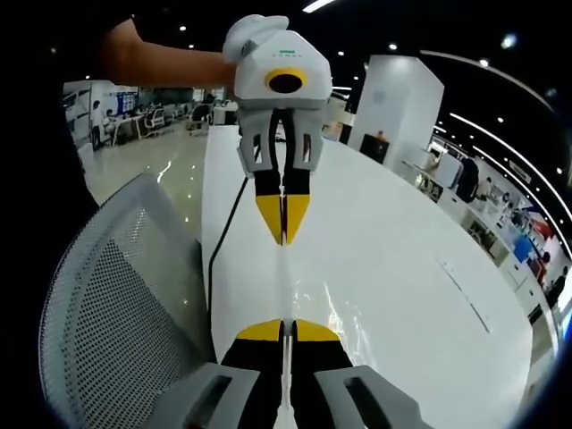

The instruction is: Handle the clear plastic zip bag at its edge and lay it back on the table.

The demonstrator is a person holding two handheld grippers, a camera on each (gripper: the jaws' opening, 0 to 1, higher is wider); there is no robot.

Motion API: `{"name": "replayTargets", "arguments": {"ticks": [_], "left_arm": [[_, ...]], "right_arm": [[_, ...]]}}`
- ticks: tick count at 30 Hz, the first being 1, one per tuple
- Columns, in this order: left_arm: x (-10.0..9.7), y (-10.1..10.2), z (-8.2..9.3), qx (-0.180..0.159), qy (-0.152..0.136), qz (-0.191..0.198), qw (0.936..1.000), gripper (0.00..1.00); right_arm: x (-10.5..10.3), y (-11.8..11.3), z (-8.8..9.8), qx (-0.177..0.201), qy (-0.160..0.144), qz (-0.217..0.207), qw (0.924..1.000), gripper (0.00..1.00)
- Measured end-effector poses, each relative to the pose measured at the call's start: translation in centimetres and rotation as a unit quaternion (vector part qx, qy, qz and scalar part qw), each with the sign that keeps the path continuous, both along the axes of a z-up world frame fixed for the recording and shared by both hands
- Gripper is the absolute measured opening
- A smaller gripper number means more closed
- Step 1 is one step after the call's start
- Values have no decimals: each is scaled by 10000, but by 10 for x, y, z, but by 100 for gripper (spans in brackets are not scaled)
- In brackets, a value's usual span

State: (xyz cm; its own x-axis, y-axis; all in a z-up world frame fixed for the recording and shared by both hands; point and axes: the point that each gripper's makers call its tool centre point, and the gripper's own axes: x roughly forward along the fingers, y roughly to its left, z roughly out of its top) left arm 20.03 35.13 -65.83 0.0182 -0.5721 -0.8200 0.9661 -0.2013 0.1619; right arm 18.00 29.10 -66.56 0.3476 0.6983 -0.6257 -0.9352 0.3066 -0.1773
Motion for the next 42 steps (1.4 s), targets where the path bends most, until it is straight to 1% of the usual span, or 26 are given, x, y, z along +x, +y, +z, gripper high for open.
{"name": "replayTargets", "arguments": {"ticks": [10, 27, 42], "left_arm": [[0, -1, 1, -13, 3, -3, 10000, 0], [1, 1, -1, 38, 37, -1, 10000, 0], [3, 2, -2, -3, 60, 71, 10000, 0]], "right_arm": [[1, -1, 1, -20, 0, 0, 10000, 0], [0, 0, -4, 33, 72, -36, 10000, 0], [3, -4, -5, 34, 99, -46, 9999, 0]]}}
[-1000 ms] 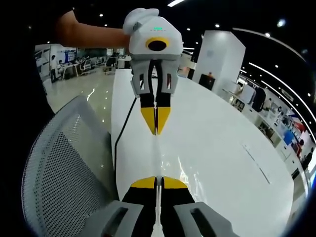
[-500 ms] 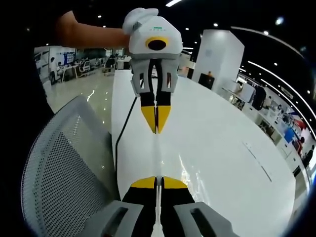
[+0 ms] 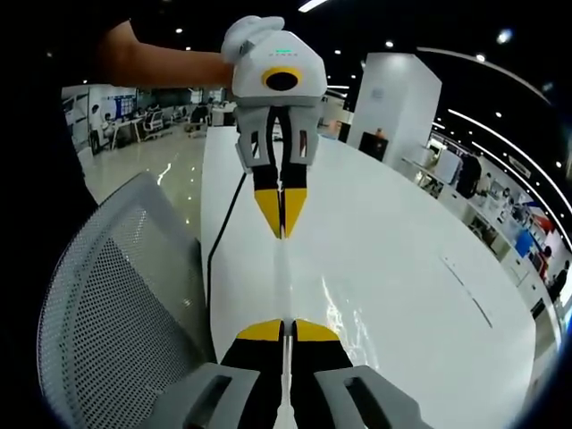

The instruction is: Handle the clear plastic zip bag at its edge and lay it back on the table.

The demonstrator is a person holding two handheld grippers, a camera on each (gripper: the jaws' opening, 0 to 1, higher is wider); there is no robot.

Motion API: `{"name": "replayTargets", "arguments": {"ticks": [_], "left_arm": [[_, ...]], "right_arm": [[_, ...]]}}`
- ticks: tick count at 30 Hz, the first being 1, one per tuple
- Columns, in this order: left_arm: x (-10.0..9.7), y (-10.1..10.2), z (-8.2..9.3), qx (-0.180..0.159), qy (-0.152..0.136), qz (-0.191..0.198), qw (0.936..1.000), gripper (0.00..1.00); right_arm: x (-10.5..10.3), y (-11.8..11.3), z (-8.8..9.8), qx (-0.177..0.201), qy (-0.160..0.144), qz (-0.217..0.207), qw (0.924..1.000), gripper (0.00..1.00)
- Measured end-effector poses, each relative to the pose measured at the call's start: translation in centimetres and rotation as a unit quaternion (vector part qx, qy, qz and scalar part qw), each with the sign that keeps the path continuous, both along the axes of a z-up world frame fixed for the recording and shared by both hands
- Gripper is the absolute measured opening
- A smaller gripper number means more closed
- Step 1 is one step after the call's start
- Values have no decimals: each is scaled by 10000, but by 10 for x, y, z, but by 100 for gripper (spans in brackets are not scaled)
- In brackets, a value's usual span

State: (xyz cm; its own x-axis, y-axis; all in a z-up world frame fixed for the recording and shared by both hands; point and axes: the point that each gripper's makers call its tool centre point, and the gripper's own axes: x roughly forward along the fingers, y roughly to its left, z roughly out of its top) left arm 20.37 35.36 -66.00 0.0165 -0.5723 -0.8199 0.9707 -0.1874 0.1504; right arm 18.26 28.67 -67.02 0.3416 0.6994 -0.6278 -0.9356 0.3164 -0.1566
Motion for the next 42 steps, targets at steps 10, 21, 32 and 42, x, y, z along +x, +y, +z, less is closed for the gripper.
{"name": "replayTargets", "arguments": {"ticks": [10, 21, 32, 42], "left_arm": [[0, 2, -1, -13, 19, 28, 10000, 0], [-2, 3, -2, -3, 40, 39, 10000, 0], [-2, 2, -1, -14, 49, 21, 10000, 0], [-1, 3, -1, 21, 53, -5, 10000, 0]], "right_arm": [[-1, 0, -2, -11, 35, 0, 10000, 0], [-2, 0, -4, -17, 56, 0, 10000, 0], [-1, -1, -3, 19, 63, -38, 10000, 0], [-1, -3, -4, 34, 67, -63, 10000, 0]]}}
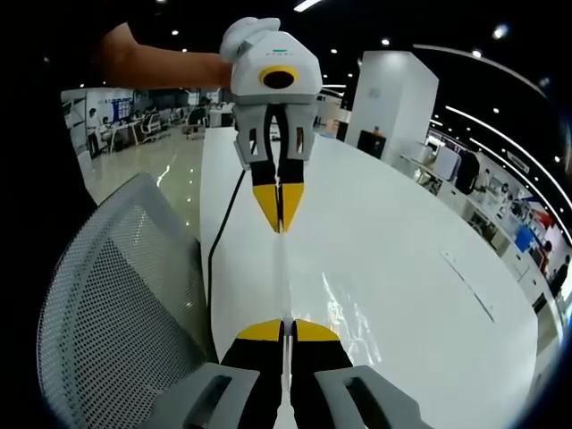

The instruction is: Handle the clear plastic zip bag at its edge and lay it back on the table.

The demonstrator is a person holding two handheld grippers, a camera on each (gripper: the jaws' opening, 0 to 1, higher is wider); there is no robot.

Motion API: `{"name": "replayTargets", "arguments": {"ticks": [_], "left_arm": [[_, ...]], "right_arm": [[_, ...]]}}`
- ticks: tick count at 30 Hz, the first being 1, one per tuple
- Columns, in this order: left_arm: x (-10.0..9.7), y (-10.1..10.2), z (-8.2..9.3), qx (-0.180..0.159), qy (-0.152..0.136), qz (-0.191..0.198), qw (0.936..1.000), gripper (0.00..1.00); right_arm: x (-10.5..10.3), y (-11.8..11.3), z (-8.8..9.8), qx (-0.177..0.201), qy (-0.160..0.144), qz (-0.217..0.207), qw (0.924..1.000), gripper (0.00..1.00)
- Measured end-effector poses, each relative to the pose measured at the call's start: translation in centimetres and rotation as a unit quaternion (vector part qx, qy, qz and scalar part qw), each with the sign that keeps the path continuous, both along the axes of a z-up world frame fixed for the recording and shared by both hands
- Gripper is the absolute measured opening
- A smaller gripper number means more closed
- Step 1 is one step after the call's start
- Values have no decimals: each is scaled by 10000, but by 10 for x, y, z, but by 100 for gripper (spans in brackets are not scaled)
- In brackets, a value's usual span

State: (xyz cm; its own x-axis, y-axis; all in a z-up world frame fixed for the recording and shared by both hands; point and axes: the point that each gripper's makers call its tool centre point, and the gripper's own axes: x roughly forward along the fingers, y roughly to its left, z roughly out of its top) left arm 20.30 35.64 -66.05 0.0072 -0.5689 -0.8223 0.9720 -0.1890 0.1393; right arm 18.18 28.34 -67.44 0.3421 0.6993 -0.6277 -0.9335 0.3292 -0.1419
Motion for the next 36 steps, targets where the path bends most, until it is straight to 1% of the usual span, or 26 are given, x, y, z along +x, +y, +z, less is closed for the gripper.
{"name": "replayTargets", "arguments": {"ticks": [18, 36], "left_arm": [[-1, 0, 0, 16, 20, -3, 10000, 0], [5, 4, 0, -43, 10, 87, 10000, 0]], "right_arm": [[-3, 0, 0, -3, 42, -15, 10000, 0], [1, -4, -1, 0, 56, -41, 10000, 0]]}}
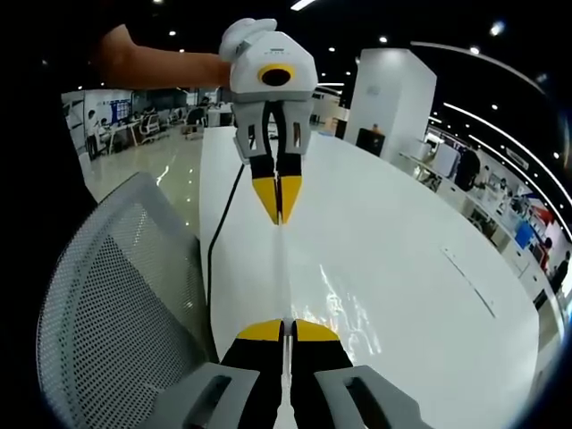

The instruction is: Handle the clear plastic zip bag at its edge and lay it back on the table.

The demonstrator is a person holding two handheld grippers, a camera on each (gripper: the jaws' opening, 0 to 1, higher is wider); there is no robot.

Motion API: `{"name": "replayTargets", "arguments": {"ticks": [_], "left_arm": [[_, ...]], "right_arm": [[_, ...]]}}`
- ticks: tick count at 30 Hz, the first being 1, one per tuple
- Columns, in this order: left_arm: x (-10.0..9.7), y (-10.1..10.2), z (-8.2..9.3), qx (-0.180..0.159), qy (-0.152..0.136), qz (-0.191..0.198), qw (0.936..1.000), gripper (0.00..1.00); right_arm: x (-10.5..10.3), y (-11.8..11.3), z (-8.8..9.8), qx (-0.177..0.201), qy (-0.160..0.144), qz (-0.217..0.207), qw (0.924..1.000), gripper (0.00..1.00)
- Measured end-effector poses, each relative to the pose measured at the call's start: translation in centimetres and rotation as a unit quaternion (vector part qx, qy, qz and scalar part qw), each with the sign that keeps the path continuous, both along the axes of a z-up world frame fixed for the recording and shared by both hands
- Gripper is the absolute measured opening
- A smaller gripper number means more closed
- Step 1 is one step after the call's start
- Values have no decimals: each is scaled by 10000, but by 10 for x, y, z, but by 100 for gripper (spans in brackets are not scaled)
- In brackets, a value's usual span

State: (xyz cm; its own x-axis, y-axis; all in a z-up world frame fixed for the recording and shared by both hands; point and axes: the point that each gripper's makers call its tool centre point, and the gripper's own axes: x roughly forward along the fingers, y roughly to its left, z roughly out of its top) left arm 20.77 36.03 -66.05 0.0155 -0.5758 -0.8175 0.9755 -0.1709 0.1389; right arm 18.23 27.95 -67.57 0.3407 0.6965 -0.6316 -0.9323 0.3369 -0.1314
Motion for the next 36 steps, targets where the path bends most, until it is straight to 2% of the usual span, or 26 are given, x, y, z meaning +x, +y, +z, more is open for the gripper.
{"name": "replayTargets", "arguments": {"ticks": [36], "left_arm": [[1, 4, 3, -14, -16, 74, 10000, 0]], "right_arm": [[-4, -7, -2, -17, 21, -72, 10000, 0]]}}
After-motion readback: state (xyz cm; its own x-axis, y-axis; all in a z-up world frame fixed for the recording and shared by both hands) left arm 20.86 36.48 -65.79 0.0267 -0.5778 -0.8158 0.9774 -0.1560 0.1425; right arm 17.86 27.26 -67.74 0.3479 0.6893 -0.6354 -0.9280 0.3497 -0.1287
